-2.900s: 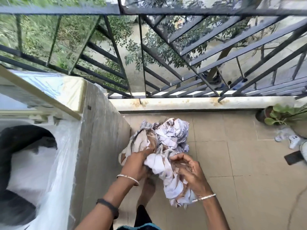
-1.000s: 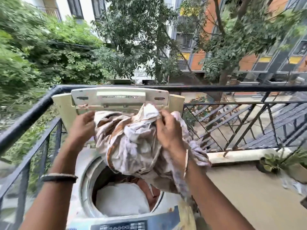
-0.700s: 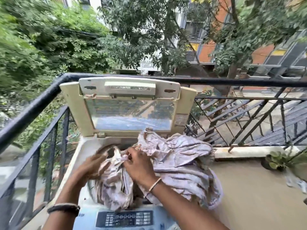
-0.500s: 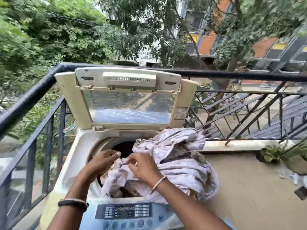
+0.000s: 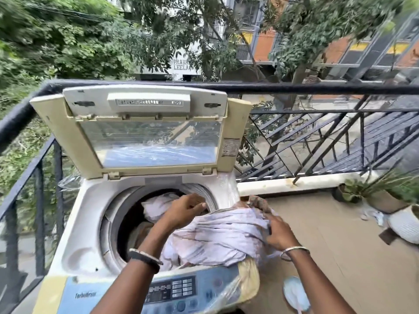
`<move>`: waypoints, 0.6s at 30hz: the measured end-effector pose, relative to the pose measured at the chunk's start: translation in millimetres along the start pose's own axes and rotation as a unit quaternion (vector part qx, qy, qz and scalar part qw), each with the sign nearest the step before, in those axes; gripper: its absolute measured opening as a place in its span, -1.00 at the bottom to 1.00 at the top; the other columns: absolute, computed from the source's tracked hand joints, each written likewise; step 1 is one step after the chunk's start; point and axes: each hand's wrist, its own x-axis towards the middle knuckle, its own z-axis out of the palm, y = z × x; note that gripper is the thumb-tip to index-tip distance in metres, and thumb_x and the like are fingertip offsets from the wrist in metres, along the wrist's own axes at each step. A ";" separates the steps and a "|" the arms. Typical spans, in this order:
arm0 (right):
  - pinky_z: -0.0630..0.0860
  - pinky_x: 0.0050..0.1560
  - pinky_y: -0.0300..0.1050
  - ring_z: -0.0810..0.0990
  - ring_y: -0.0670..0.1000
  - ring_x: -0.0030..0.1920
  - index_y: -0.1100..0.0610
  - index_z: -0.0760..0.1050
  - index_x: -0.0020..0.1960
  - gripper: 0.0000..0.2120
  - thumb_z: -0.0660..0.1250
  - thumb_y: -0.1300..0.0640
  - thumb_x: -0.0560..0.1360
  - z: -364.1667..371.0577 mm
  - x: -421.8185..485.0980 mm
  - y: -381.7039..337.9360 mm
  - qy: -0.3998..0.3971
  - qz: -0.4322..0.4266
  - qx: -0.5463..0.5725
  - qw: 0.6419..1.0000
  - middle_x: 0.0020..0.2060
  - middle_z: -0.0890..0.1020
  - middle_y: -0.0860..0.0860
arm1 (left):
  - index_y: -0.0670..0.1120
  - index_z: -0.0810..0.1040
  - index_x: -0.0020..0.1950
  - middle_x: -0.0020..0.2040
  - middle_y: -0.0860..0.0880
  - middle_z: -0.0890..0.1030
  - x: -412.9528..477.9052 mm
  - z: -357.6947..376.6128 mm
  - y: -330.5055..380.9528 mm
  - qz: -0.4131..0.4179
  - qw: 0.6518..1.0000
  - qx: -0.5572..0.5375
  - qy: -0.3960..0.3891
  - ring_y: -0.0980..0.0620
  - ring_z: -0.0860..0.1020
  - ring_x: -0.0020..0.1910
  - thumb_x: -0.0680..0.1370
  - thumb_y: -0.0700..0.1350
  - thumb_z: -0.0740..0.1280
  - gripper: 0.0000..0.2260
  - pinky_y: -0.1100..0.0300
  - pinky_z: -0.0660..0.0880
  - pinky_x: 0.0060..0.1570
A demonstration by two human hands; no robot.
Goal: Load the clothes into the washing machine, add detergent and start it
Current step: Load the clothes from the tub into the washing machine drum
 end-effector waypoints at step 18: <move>0.54 -0.10 0.07 0.64 0.18 -0.04 0.19 0.59 0.01 -0.67 0.09 0.13 0.43 -93.0 4.8 -131.6 0.301 -0.067 0.374 0.875 -0.08 0.69 0.15 | 0.07 0.08 0.55 0.47 0.07 0.29 -3.8 36.7 29.2 0.151 0.985 -0.007 0.084 0.17 0.29 0.43 0.21 0.22 0.55 0.04 0.22 0.26 0.41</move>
